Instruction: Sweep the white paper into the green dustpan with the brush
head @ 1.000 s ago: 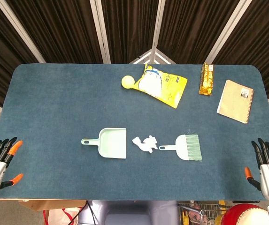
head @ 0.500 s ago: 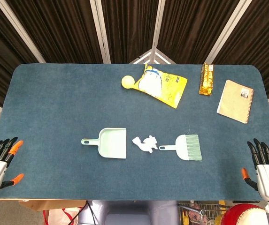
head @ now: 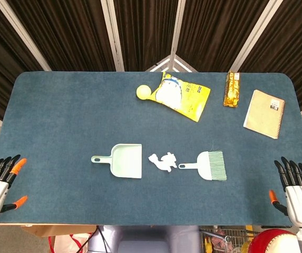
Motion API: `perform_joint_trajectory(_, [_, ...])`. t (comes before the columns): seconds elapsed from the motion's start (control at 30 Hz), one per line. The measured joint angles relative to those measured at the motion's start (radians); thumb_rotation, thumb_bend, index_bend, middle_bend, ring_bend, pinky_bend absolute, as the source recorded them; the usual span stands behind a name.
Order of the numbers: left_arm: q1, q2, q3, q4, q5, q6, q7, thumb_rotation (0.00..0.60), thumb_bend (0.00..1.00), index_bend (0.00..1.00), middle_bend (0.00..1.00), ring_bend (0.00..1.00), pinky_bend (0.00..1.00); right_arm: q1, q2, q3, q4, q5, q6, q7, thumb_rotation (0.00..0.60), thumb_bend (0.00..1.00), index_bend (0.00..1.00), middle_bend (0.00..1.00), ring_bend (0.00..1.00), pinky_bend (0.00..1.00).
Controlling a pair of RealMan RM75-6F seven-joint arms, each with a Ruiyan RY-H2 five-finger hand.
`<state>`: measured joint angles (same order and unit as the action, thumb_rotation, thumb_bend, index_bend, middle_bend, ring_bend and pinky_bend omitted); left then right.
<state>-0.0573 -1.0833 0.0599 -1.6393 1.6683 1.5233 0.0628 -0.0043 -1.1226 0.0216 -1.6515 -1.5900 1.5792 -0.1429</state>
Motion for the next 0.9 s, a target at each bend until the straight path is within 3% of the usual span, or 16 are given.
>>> perform_joint_trajectory(0.13, [0.000, 0.001, 0.001, -0.002, -0.001, -0.003, 0.001, 0.600, 0.00, 0.00, 0.00, 0.00, 0.00, 0.010, -0.001, 0.006, -0.008, -0.013, -0.001, -0.003, 0.600, 0.39, 0.00, 0.00, 0.00, 0.00])
perform_joint_trajectory(0.23, [-0.001, 0.001, 0.001, -0.004, -0.006, -0.008, 0.003, 0.600, 0.00, 0.00, 0.00, 0.00, 0.00, 0.024, -0.003, 0.017, -0.019, -0.016, -0.008, -0.003, 0.600, 0.39, 0.00, 0.09, 0.12, 0.15])
perform_joint_trajectory(0.3, [-0.001, 0.001, 0.000, -0.007, -0.011, -0.011, 0.005, 0.600, 0.00, 0.00, 0.00, 0.00, 0.00, 0.042, -0.005, 0.032, -0.032, -0.006, -0.026, -0.011, 0.600, 0.39, 0.00, 0.27, 0.31, 0.38])
perform_joint_trajectory(0.37, [-0.001, 0.001, -0.001, -0.010, -0.013, -0.014, 0.010, 0.600, 0.00, 0.00, 0.00, 0.00, 0.00, 0.065, -0.006, 0.051, -0.051, 0.012, -0.055, -0.022, 0.600, 0.39, 0.00, 0.43, 0.48, 0.54])
perform_joint_trajectory(0.47, [-0.002, 0.000, -0.001, -0.014, -0.016, -0.018, 0.017, 0.600, 0.00, 0.00, 0.00, 0.00, 0.00, 0.103, -0.009, 0.076, -0.074, 0.036, -0.104, -0.035, 0.600, 0.39, 0.05, 0.65, 0.69, 0.70])
perform_joint_trajectory(0.67, [-0.003, -0.003, -0.002, -0.021, -0.021, -0.024, 0.034, 0.600, 0.00, 0.00, 0.00, 0.00, 0.00, 0.209, -0.017, 0.123, -0.136, 0.100, -0.259, -0.084, 0.600, 0.39, 0.37, 0.87, 0.89, 0.85])
perform_joint_trajectory(0.9, [-0.007, -0.010, -0.001, -0.025, -0.017, -0.032, 0.047, 0.600, 0.00, 0.00, 0.00, 0.00, 0.00, 0.349, -0.063, 0.169, -0.208, 0.269, -0.448, -0.224, 0.600, 0.39, 0.44, 0.93, 0.95, 0.90])
